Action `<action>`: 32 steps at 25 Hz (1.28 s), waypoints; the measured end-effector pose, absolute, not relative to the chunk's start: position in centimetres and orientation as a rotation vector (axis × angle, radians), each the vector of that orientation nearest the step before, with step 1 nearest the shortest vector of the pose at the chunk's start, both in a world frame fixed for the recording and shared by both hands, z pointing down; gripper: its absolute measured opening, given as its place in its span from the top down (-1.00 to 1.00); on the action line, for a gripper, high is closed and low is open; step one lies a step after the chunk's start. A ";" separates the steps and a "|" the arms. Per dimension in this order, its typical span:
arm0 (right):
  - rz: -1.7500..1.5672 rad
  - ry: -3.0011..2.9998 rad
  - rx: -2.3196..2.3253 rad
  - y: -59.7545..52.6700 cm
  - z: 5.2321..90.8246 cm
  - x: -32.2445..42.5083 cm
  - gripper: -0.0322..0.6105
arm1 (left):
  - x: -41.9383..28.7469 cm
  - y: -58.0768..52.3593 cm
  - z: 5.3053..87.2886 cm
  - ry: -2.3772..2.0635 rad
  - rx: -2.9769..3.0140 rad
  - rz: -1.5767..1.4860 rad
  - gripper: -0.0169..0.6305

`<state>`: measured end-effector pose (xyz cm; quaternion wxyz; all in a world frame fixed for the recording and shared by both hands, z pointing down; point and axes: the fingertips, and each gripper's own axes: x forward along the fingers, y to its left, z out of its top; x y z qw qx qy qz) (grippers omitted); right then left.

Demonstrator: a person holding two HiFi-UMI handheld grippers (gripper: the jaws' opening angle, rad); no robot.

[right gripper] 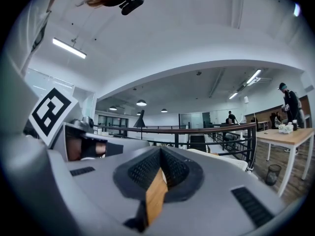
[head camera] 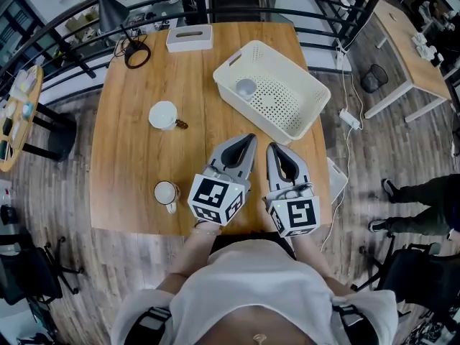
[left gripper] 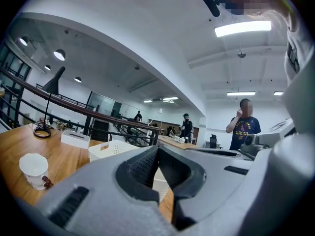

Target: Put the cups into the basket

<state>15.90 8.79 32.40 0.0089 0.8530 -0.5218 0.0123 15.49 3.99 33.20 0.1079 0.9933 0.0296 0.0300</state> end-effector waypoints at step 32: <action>0.223 -2.158 2.145 -1.4 37.1 5.7 0.86 | 3.6 -5.6 35.9 -0.537 2.813 0.062 0.92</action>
